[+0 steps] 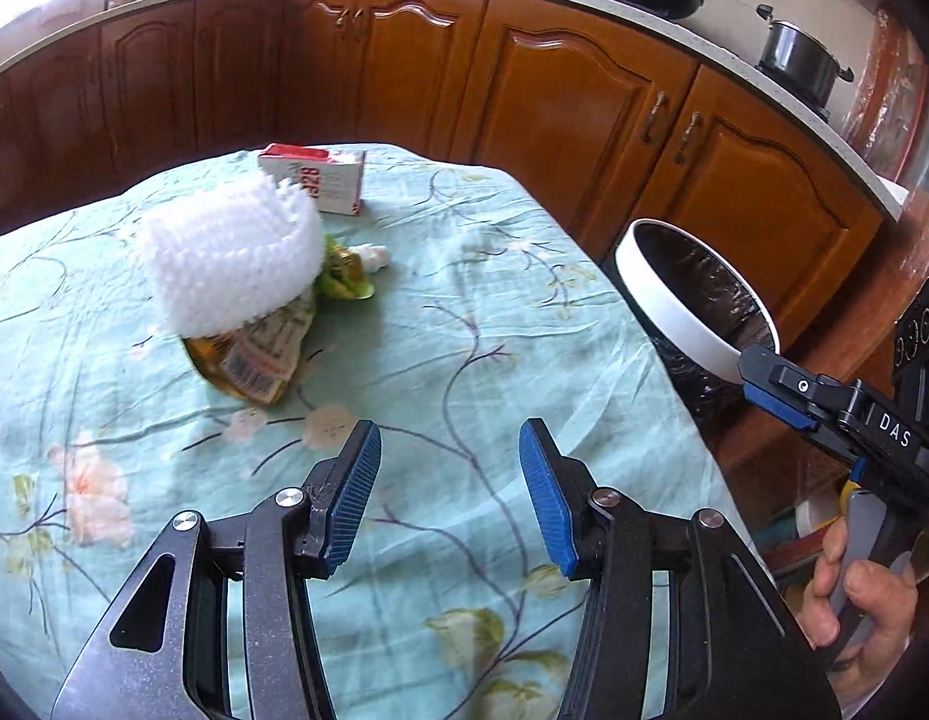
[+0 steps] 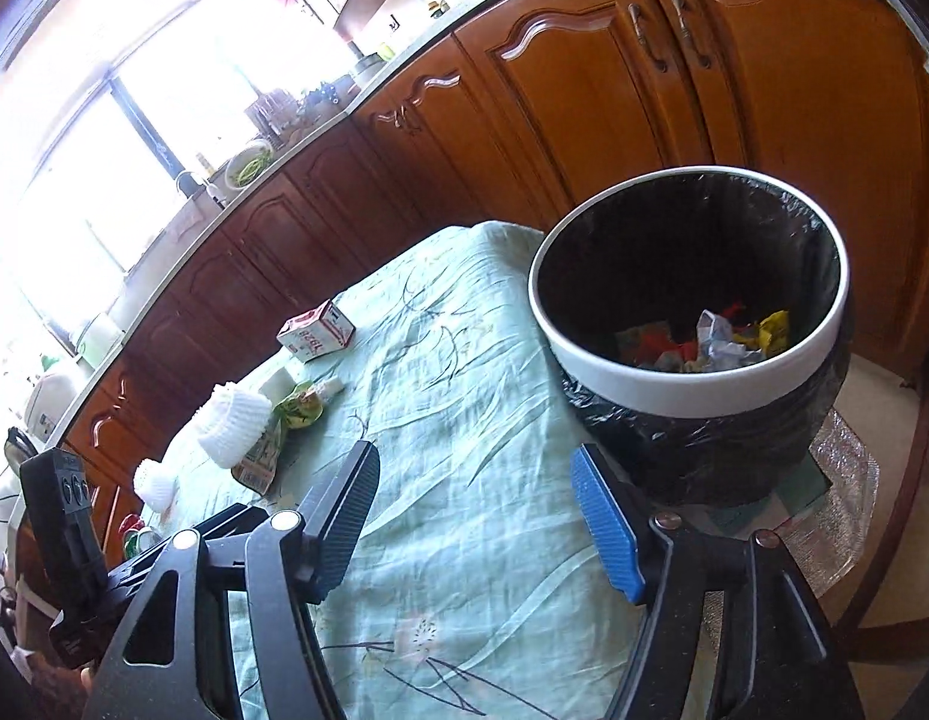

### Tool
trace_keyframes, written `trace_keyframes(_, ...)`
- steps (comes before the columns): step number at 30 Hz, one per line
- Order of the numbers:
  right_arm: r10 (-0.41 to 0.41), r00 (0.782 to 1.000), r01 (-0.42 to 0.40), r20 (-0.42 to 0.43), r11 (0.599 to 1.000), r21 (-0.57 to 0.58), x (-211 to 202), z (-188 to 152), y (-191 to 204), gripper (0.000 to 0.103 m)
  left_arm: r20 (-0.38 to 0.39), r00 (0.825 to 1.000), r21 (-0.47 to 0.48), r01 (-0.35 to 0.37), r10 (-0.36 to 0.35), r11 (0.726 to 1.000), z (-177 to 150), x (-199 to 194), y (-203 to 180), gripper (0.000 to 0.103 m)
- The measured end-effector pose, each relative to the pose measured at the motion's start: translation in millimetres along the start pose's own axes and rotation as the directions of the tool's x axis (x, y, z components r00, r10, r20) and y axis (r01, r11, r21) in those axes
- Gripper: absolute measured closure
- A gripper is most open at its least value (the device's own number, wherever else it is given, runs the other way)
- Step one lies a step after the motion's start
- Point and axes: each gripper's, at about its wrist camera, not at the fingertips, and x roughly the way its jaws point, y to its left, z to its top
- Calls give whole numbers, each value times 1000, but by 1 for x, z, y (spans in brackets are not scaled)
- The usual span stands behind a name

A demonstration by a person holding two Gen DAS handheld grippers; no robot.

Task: Collect trash
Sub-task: 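Move both open tools back over the table toward the remaining trash, then grasp the white foam net with the left tool while the right tool grasps the green juice pouch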

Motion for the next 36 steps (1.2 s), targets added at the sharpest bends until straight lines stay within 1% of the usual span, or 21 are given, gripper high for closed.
trace_keyframes(4, 11, 1000, -12, -28, 1000, -18, 12, -6, 13, 35, 1, 1000, -34, -29, 29, 999, -6, -7, 25, 55)
trace_keyframes(9, 24, 998, -27, -62, 999, -43, 27, -12, 30, 35, 19, 999, -82, -40, 42, 996, -4, -19, 53, 55)
trace_keyframes(12, 35, 996, -39, -81, 998, -50, 37, -12, 39, 35, 43, 998, -99, -48, 53, 994, 3, -27, 65, 55)
trace_keyframes(15, 48, 994, -54, -99, 997, -58, 47, -10, 47, 35, 63, 997, -127, -34, 42, 991, 14, -34, 77, 54)
trace_keyframes(17, 54, 993, -61, -107, 996, -66, 54, -8, 53, 35, 80, 996, -145, -32, 44, 989, 22, -38, 85, 49)
trace_keyframes(22, 72, 990, -84, -119, 991, -101, 72, 5, 68, 35, 109, 992, -159, -39, 57, 987, 44, -39, 97, 48)
trace_keyframes(26, 79, 988, -99, -133, 983, -155, 90, 22, 81, 35, 102, 993, -161, -41, 58, 986, 59, -29, 107, 48)
trace_keyframes(30, 87, 982, -123, -168, 967, -222, 113, 37, 94, 35, 68, 997, -134, -17, 27, 991, 68, -12, 111, 48)
trace_keyframes(33, 93, 974, -141, -207, 962, -232, 131, 41, 101, 35, 30, 999, -118, -14, 18, 993, 72, 5, 113, 49)
trace_keyframes(34, 98, 971, -148, -217, 963, -225, 137, 41, 102, 35, 18, 1000, -116, -5, 8, 993, 74, 11, 114, 50)
trace_keyframes(36, 106, 965, -158, -242, 966, -207, 146, 38, 104, 35, 1, 1000, -118, 15, -15, 993, 73, 20, 116, 68)
